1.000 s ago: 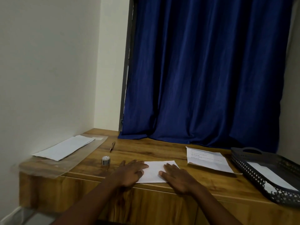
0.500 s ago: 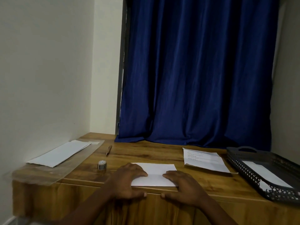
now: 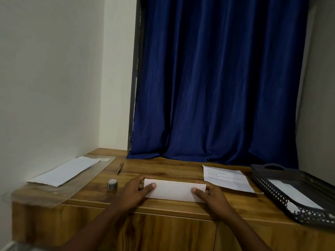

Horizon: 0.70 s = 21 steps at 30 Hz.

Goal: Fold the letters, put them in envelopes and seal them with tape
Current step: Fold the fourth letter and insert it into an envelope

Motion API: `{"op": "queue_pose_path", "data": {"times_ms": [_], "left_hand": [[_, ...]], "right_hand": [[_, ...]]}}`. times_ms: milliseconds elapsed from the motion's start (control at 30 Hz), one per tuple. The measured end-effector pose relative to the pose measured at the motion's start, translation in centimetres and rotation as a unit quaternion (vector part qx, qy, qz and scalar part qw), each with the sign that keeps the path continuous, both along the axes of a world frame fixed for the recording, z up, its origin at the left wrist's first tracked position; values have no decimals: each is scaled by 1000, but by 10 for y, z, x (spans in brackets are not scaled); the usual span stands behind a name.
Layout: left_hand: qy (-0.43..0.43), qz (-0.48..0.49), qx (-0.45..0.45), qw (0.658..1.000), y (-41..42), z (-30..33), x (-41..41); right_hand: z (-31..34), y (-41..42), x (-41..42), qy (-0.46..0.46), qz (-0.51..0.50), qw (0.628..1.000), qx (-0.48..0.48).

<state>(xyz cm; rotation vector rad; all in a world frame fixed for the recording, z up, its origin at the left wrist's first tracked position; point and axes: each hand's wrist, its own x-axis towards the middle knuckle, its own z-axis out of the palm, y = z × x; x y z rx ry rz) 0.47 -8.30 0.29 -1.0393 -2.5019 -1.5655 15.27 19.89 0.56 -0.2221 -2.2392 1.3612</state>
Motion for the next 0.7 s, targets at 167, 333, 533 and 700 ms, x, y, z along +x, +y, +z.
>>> {"op": "queue_pose_path", "data": {"times_ms": [167, 333, 533, 700], "left_hand": [[20, 76, -10, 997, 6, -1, -1], [87, 118, -60, 987, 15, -3, 2], [172, 114, -127, 970, 18, -12, -4], [202, 107, -163, 960, 19, -12, -10]], "right_hand": [[-7, 2, -21, -13, -59, 998, 29], [-11, 0, -30, -38, -123, 985, 112], [-16, -1, -33, -74, -175, 954, 232], [-18, -4, -32, -50, -155, 946, 281]]}}
